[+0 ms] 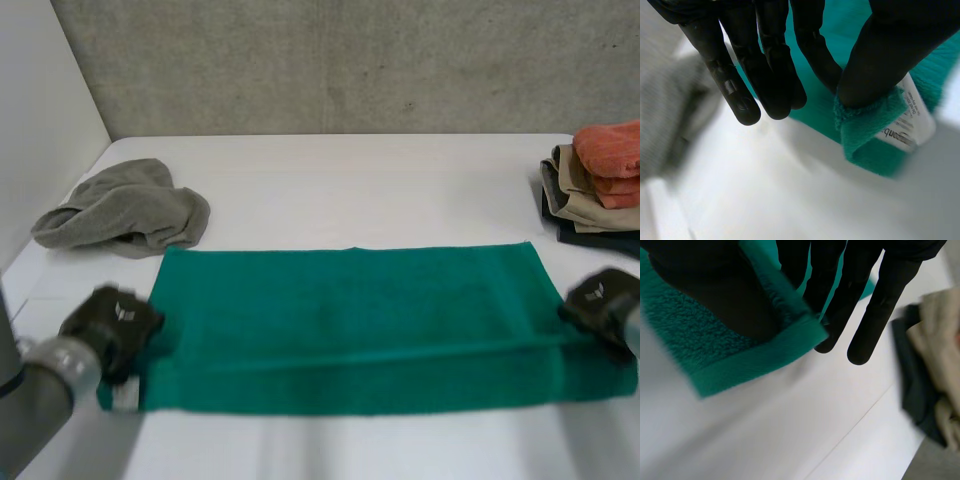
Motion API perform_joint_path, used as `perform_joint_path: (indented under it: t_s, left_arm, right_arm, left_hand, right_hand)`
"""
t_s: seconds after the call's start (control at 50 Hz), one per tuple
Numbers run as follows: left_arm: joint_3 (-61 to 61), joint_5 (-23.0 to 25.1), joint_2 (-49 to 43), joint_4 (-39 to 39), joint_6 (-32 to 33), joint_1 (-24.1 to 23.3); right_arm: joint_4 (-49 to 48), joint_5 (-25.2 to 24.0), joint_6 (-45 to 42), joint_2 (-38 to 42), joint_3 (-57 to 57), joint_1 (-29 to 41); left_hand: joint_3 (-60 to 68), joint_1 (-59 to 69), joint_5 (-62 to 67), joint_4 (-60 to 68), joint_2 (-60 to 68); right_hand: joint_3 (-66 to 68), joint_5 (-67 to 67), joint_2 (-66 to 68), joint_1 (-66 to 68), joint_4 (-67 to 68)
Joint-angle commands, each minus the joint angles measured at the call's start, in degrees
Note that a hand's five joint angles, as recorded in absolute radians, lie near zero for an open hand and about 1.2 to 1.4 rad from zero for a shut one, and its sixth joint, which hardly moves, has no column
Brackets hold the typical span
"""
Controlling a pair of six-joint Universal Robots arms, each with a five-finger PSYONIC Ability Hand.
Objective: Fold the laundry.
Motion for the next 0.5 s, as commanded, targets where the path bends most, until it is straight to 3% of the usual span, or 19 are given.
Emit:
perform_joint_path:
  t_s: [0.02, 0.16, 0.34, 0.36, 0.38, 0.4, 0.42, 0.5]
  left_arm:
    - [14.5, -0.5, -14.0, 11.7, -3.8, -3.6]
    - [30.3, -1.1, -27.0, 13.0, -4.3, -4.3]
    - [43.8, -2.0, -37.4, 12.9, -4.6, -5.2]
    - [44.8, -2.0, -37.9, 12.9, -4.7, -5.7]
    - [45.1, -1.9, -38.0, 12.9, -4.7, -6.1]
    - [45.1, -2.1, -38.1, 12.9, -4.7, -6.3]
    - [45.2, -2.1, -38.2, 13.1, -4.7, -6.7]
    - [44.8, -2.2, -37.6, 13.0, -5.3, -7.7]
  right_arm:
    - [-12.0, 1.5, 8.7, 10.7, -10.2, 6.9]
    - [-20.1, 5.8, 8.7, 19.3, -19.6, 8.7]
    - [-21.5, 8.5, 8.4, 29.4, -32.1, 10.1]
    - [-21.5, 9.4, 8.8, 30.5, -34.1, 10.3]
    - [-21.3, 9.9, 8.7, 31.0, -34.8, 10.6]
    - [-21.1, 10.3, 8.8, 31.2, -35.4, 10.7]
    - [-21.2, 10.8, 9.3, 31.1, -35.7, 11.8]
    - [-21.1, 10.9, 13.2, 28.8, -34.1, 13.6]
  left_hand:
    - [11.6, 13.8, 13.7, 11.0, 11.2]
    - [11.6, 13.8, 13.7, 11.0, 11.2]
    - [11.6, 13.8, 13.7, 11.0, 11.2]
    - [1.9, 4.2, 4.1, 1.4, 1.6]
    - [-29.3, -27.1, -27.2, -29.8, -29.7]
    - [-51.1, -48.9, -49.0, -51.6, -51.5]
    - [-58.4, -56.2, -56.3, -59.0, -58.8]
    - [-58.4, -56.2, -56.3, -59.0, -58.8]
  right_hand:
    - [11.5, 11.1, 12.0, 14.5, 11.2]
    - [11.5, 11.1, 12.0, 14.5, 11.2]
    - [11.5, 11.1, 12.0, 14.5, 11.2]
    - [-23.4, -23.8, -22.9, -20.4, -23.8]
    - [-58.5, -58.9, -58.0, -55.5, -58.8]
    - [-58.5, -58.9, -58.0, -55.5, -58.8]
    - [-58.5, -58.9, -58.0, -55.5, -58.8]
    - [-58.5, -58.9, -58.0, -55.5, -58.8]
